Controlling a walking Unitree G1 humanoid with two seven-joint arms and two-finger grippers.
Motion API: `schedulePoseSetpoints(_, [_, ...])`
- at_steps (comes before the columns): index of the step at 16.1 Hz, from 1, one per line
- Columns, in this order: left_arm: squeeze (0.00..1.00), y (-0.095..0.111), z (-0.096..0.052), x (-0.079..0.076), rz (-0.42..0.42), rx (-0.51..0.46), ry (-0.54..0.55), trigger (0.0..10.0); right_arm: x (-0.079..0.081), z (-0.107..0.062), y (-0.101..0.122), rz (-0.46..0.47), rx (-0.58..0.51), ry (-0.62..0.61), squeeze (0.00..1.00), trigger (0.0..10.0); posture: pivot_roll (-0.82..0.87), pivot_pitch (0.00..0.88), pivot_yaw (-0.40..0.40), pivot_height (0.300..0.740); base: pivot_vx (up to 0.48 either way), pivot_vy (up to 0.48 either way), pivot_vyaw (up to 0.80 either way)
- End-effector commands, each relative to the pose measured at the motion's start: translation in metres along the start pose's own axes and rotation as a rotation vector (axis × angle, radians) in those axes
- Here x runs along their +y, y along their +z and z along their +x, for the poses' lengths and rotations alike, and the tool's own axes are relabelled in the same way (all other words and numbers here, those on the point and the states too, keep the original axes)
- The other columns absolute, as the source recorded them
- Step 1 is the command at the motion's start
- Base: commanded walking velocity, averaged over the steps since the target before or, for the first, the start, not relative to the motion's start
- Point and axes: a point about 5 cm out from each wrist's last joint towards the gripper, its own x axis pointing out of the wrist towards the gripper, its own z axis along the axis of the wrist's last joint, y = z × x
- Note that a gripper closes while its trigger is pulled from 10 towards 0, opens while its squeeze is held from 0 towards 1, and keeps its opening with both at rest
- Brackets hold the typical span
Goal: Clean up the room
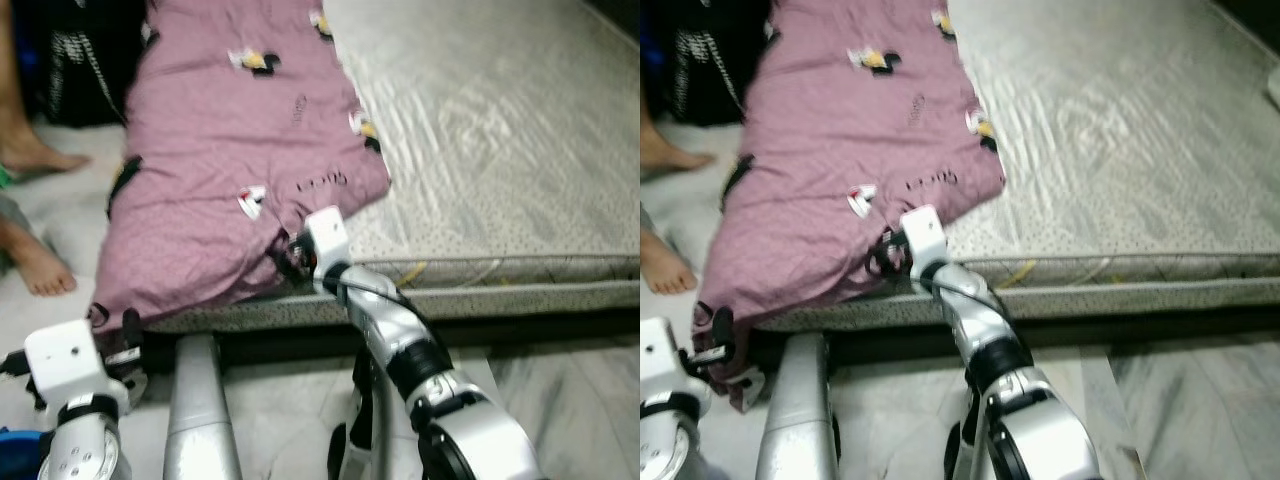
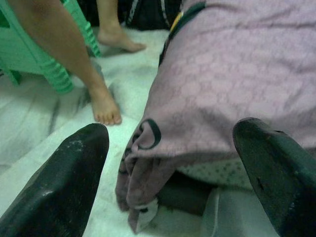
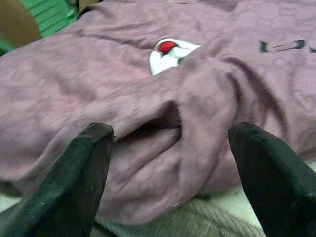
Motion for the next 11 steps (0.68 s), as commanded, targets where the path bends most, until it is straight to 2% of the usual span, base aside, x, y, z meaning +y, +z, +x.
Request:
schedulePoseSetpoints(1, [0.00, 0.005, -0.005, -0.001, 0.003, -0.008, -0.004, 10.0, 0.022, 0.010, 0.007, 0.088, -0.022, 0.034, 0.00, 10.0, 0.23, 0.212, -0.104, 0.522, 0.000, 0.000, 0.00])
schedulePoseSetpoints(4, [0.00, 0.011, -0.009, -0.002, -0.001, -0.017, -0.017, 10.0, 0.042, 0.023, 0.016, 0.204, -0.022, 0.037, 0.00, 10.0, 0.24, 0.230, -0.097, 0.522, 0.000, 0.000, 0.00])
schedulePoseSetpoints(5, [0.00, 0.012, -0.009, -0.003, 0.000, -0.019, -0.021, 10.0, 0.046, 0.025, 0.015, 0.238, 0.001, 0.018, 0.00, 10.0, 0.24, 0.232, -0.096, 0.522, 0.000, 0.000, 0.00])
schedulePoseSetpoints(7, [0.00, 0.015, -0.011, -0.004, 0.003, -0.020, -0.026, 10.0, 0.058, 0.031, 0.010, 0.370, 0.084, -0.024, 0.00, 10.0, 0.24, 0.241, -0.097, 0.522, 0.000, 0.000, 0.00])
schedulePoseSetpoints(8, [0.00, 0.015, -0.010, -0.004, 0.004, -0.017, -0.026, 10.0, 0.061, 0.031, 0.007, 0.399, 0.112, -0.036, 0.00, 10.0, 0.24, 0.241, -0.097, 0.522, 0.000, 0.000, 0.00])
schedulePoseSetpoints(9, [0.00, 0.015, -0.010, -0.005, 0.003, -0.013, -0.027, 10.0, 0.063, 0.031, 0.002, 0.470, 0.142, -0.065, 0.00, 7.5, 0.23, 0.246, -0.100, 0.522, 0.000, 0.000, 0.00])
schedulePoseSetpoints(10, [0.00, 0.015, -0.010, -0.005, 0.002, -0.012, -0.028, 10.0, 0.062, 0.031, 0.000, 0.498, 0.151, -0.077, 0.00, 0.0, 0.23, 0.244, -0.100, 0.522, 0.000, 0.000, 0.00])
schedulePoseSetpoints(11, [0.00, 0.015, -0.009, -0.007, 0.000, -0.013, -0.033, 10.0, 0.058, 0.029, -0.005, 0.520, 0.160, -0.103, 0.00, 0.0, 0.23, 0.242, -0.100, 0.522, 0.000, 0.000, 0.00])
